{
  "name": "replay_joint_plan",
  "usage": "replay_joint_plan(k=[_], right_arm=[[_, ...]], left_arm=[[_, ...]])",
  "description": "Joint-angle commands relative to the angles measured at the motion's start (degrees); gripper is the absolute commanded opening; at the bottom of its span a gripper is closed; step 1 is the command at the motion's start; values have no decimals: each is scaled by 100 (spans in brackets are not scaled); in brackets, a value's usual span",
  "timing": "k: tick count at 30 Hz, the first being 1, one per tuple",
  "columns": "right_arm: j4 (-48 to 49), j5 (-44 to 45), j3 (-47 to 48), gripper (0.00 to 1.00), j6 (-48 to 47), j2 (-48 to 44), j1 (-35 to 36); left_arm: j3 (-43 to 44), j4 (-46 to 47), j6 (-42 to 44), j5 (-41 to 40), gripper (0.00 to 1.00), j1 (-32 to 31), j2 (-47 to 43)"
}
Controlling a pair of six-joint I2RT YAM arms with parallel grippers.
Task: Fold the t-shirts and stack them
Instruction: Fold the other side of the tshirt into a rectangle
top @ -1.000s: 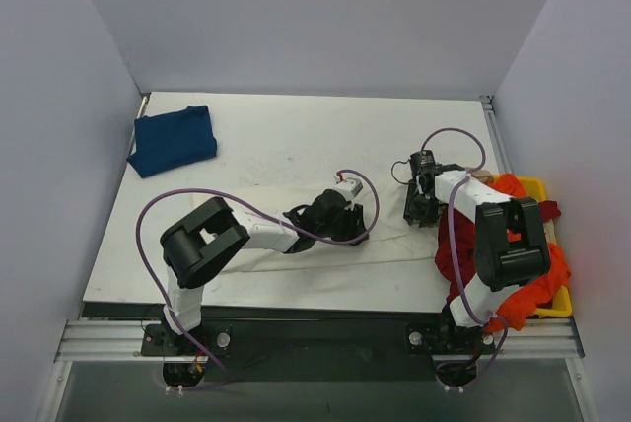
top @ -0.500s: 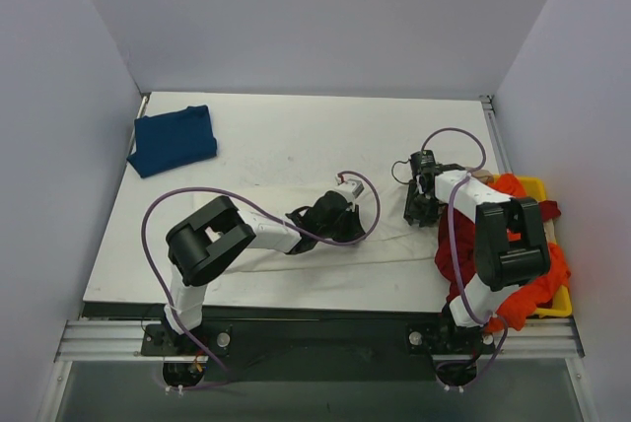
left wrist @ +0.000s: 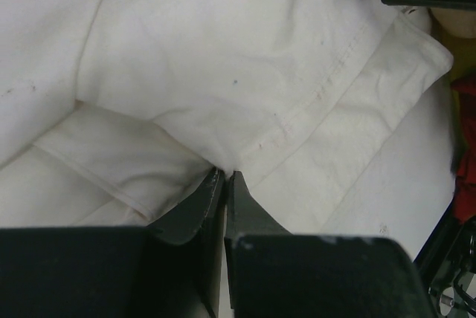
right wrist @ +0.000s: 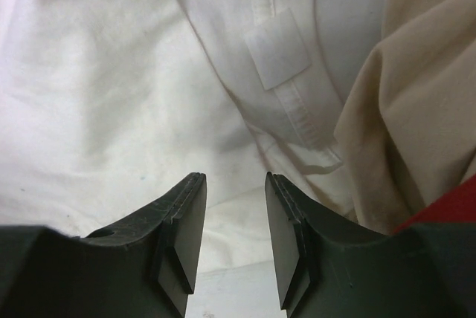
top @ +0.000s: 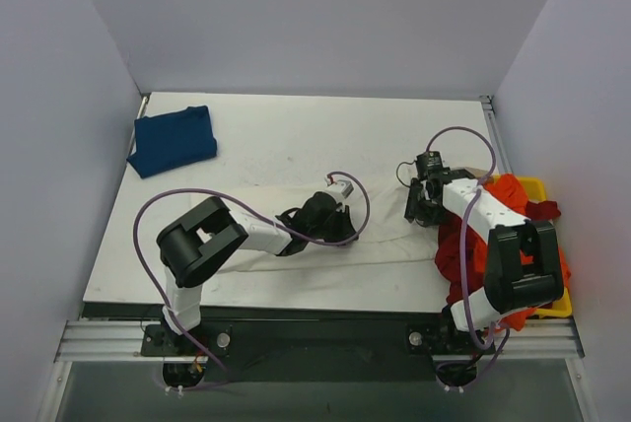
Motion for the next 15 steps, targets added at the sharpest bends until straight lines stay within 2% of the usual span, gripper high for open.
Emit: replay_joint_plan(k=[1, 15], right_arm=[[-285, 137, -156, 38, 76, -195, 66], [-285, 286, -121, 33, 94, 148, 57]], left_arm=[[-94, 144, -29, 120, 0, 67, -237], [-155, 205, -30, 182, 0, 94, -316]])
